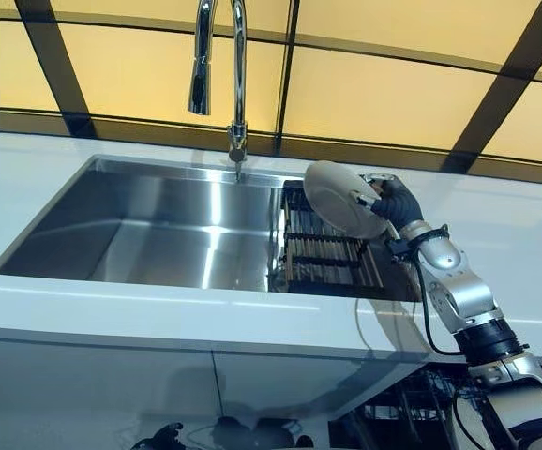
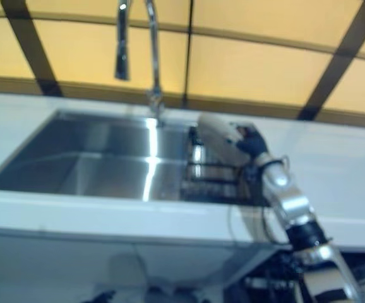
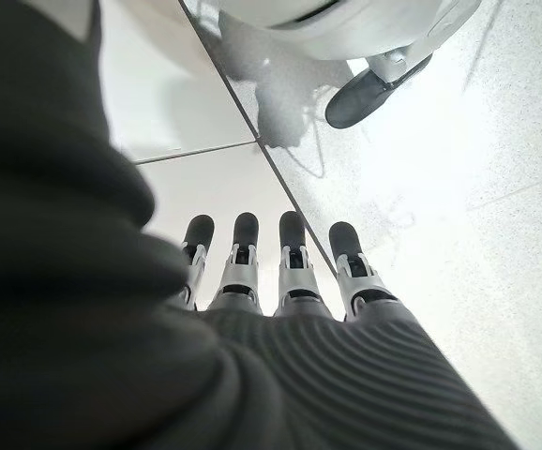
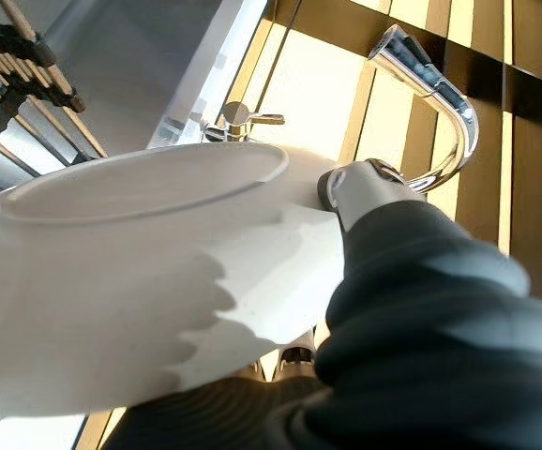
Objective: Take plates into dishwasher
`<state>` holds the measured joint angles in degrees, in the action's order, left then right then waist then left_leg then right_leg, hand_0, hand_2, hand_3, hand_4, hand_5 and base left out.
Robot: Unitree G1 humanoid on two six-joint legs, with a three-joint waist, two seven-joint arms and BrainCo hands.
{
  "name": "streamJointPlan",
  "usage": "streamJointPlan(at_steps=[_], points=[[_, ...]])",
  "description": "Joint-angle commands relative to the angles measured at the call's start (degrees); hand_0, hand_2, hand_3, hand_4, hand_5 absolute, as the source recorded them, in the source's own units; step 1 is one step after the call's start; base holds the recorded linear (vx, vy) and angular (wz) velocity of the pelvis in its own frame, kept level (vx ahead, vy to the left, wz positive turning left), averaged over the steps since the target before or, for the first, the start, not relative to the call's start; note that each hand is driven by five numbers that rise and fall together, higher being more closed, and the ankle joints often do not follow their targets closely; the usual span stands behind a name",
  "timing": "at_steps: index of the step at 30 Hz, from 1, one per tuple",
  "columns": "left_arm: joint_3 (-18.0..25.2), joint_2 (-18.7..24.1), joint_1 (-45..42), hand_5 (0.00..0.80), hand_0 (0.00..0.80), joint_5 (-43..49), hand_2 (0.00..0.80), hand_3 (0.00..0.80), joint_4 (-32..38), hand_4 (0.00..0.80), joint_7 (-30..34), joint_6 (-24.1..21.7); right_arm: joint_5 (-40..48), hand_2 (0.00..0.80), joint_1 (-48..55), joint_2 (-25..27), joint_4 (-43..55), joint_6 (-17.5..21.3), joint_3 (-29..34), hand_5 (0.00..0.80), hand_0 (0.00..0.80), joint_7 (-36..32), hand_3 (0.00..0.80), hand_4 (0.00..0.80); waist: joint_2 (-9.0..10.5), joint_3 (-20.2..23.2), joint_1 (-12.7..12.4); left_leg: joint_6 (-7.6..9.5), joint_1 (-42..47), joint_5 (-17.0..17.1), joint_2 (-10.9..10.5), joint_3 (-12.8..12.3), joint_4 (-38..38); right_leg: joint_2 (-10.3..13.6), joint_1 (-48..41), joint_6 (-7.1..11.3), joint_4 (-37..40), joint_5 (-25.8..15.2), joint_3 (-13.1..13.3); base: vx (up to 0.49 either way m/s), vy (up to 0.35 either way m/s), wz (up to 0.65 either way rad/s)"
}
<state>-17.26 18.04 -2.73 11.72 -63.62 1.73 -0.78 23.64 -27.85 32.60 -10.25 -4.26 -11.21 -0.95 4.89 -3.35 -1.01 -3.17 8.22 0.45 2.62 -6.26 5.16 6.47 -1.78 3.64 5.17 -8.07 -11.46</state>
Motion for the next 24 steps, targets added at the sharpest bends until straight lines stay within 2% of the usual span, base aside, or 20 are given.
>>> streamJointPlan(at_steps=[1,14,19,24], points=[[-4.0,-0.3,2.5,0.0,0.0,0.8,0.0,0.0,-1.8,0.0,0.3,-0.7,-1.0,0.8,-9.2,2.6,-1.5,2.7,1.9,0.8,0.8,0.4,0.8,0.8,-0.51,-0.5,-2.7,1.07,-2.5,-1.3,-0.8,-1.8,-0.2,-0.7,-3.8,2.92,-0.2,4.5,0.0,-0.007,-0.051,0.1],[-3.6,-0.6,2.6,0.0,0.0,0.4,0.0,0.0,-1.8,0.0,0.4,-0.9,-8.3,0.8,-7.6,4.3,-1.6,2.0,0.9,0.8,0.8,-1.2,0.8,0.8,-0.84,-0.8,-1.9,0.71,-2.6,-0.8,-0.4,-1.5,-0.2,-1.0,-4.0,2.42,-0.2,4.9,-0.1,0.002,-0.005,0.01],[-3.6,-0.1,2.8,0.0,0.0,0.3,0.0,0.0,-1.6,0.0,0.9,-1.1,-10.5,0.8,-8.1,6.8,-2.9,1.2,0.7,0.8,0.8,-3.0,0.8,0.8,-0.64,-1.2,-1.8,0.78,-2.6,-0.9,-0.5,-1.3,-0.2,-0.9,-4.1,2.53,-0.2,4.8,-0.1,0.001,0.011,0.04],[-3.2,0.3,2.4,0.0,0.0,0.6,0.0,0.0,-1.3,0.0,1.0,-1.3,-16.7,0.8,-7.8,10.6,-4.0,2.3,0.4,0.8,0.8,-5.2,0.8,0.8,-0.39,-1.1,-1.7,0.85,-2.4,-1.1,-0.6,-1.2,-0.2,-0.6,-4.5,2.75,-0.2,4.8,-0.4,0.01,0.02,0.04]])
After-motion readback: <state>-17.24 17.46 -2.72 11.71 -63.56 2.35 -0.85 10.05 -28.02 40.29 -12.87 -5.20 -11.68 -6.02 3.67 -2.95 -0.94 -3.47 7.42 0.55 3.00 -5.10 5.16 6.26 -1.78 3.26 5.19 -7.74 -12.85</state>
